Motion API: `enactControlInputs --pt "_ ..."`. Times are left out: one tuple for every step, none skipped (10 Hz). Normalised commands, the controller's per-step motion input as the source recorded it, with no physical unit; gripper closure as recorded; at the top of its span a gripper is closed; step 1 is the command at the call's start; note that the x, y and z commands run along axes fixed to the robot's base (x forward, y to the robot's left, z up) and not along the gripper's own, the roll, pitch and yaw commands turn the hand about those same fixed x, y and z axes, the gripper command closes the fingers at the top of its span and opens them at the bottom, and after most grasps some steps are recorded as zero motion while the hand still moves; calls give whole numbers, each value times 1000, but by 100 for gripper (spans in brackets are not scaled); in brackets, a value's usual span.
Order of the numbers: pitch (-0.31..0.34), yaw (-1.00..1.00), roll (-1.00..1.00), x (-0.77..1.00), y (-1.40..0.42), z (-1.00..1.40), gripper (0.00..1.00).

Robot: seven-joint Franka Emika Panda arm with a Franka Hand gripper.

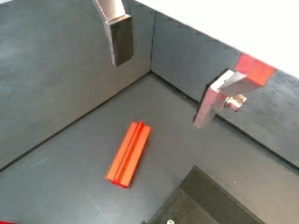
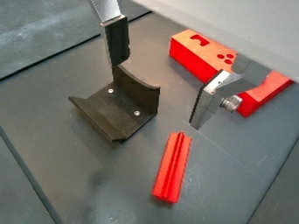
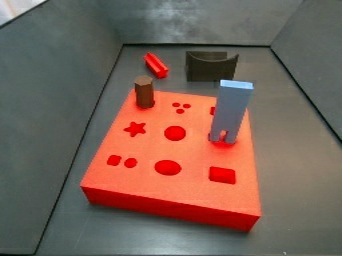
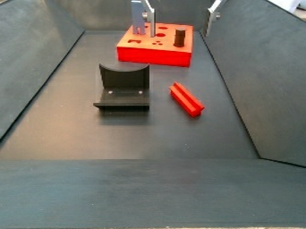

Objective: Pick up the star object. Move up. Place the star object on the fixture. Regrasp the star object. Move to above the board. Insert the star object.
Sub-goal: Pick up the star object.

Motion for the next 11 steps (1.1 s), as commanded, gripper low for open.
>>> enactControlInputs --pt "-171 6 104 -203 -231 -531 0" --pt "0 629 64 131 -174 -1000 0" --pt "-9 674 23 97 -197 -1000 0" --pt "-1 689 14 100 -166 -1000 0" --pt "-4 703 14 83 -91 -1000 0" --pt "-6 634 39 23 -29 -1000 0" --pt "-4 583 33 0 -6 -1000 0" --pt "-4 549 34 0 -9 -1000 0" --pt "0 520 33 0 -29 -1000 0" --pt "0 454 26 11 -83 -1000 0" --pt "0 389 26 23 -146 -1000 0"
